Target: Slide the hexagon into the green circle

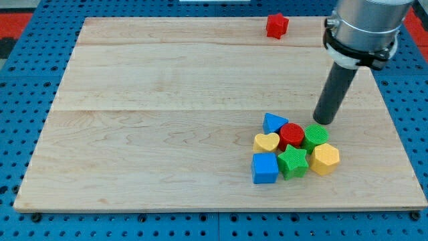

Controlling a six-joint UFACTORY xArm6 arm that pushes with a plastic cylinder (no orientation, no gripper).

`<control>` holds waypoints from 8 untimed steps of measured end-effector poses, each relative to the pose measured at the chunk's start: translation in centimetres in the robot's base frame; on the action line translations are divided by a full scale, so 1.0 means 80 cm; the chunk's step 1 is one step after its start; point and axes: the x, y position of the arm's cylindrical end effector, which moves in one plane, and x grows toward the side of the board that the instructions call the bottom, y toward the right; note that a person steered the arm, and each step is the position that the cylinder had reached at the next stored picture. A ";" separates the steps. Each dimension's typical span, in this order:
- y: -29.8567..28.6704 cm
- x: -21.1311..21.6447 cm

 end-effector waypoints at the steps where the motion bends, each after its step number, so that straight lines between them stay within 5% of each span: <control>1: 0.000 0.021; 4: -0.083 0.021; 5: -0.041 -0.020; 6: 0.061 0.010; 7: 0.069 0.098; 8: 0.025 0.130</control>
